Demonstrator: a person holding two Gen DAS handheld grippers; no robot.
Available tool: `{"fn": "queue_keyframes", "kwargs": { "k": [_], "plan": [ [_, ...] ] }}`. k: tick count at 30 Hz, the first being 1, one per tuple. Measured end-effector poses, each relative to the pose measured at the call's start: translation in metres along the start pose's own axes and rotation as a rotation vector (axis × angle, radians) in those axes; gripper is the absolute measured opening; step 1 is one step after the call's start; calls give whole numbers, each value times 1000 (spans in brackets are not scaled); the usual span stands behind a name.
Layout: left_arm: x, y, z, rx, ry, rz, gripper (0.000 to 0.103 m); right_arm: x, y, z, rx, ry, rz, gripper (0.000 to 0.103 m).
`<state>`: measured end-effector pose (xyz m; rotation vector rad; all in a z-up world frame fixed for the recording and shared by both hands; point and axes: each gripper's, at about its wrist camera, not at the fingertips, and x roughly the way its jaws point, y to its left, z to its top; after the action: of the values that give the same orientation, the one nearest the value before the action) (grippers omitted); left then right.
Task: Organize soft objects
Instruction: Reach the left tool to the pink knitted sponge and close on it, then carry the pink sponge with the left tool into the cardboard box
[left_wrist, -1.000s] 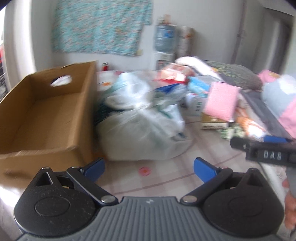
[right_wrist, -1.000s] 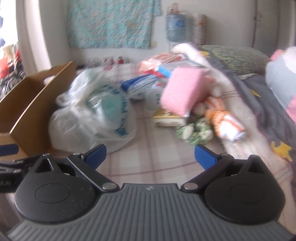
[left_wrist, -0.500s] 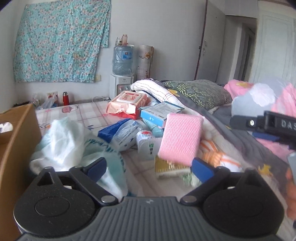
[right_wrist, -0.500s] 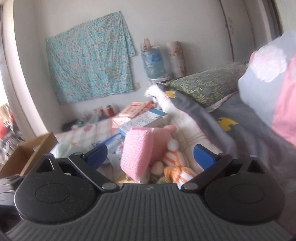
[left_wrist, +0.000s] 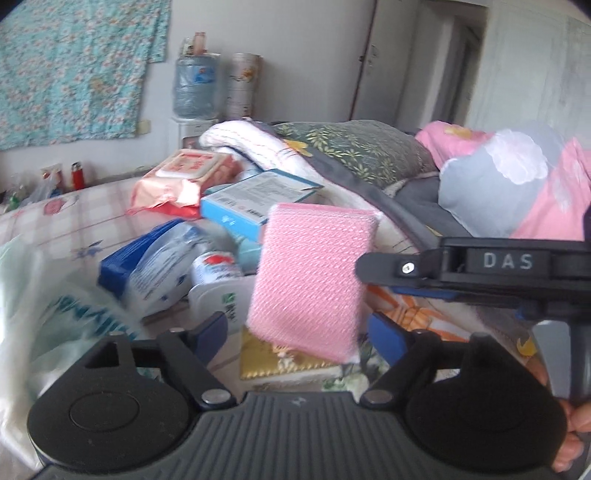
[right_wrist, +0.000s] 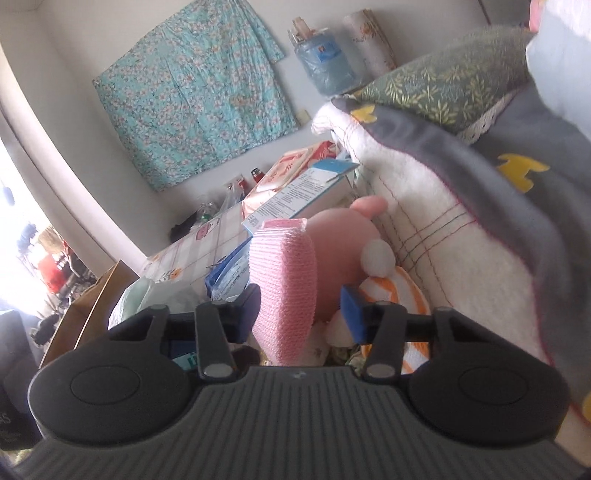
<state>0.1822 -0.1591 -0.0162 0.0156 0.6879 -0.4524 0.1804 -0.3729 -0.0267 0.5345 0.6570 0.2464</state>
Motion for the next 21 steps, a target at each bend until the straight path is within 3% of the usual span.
{"fn": "queue_keyframes", "kwargs": {
  "k": [3, 13, 16, 18, 21],
  "plan": [
    [12, -5, 5, 32, -4, 13, 91, 6, -9, 1, 32, 18, 27, 37],
    [47, -12, 15, 81, 30, 17, 95, 13, -38, 0, 117, 36, 47, 37],
    [50, -13, 15, 81, 34, 22, 93, 15, -42, 0, 149, 42, 83, 38],
    [48, -15, 14, 85, 31, 31, 86, 18, -44, 0, 175, 51, 106, 38],
    [43, -16, 14, 82, 35, 16, 85, 18, -41, -1, 184, 57, 117, 38]
  ]
}}
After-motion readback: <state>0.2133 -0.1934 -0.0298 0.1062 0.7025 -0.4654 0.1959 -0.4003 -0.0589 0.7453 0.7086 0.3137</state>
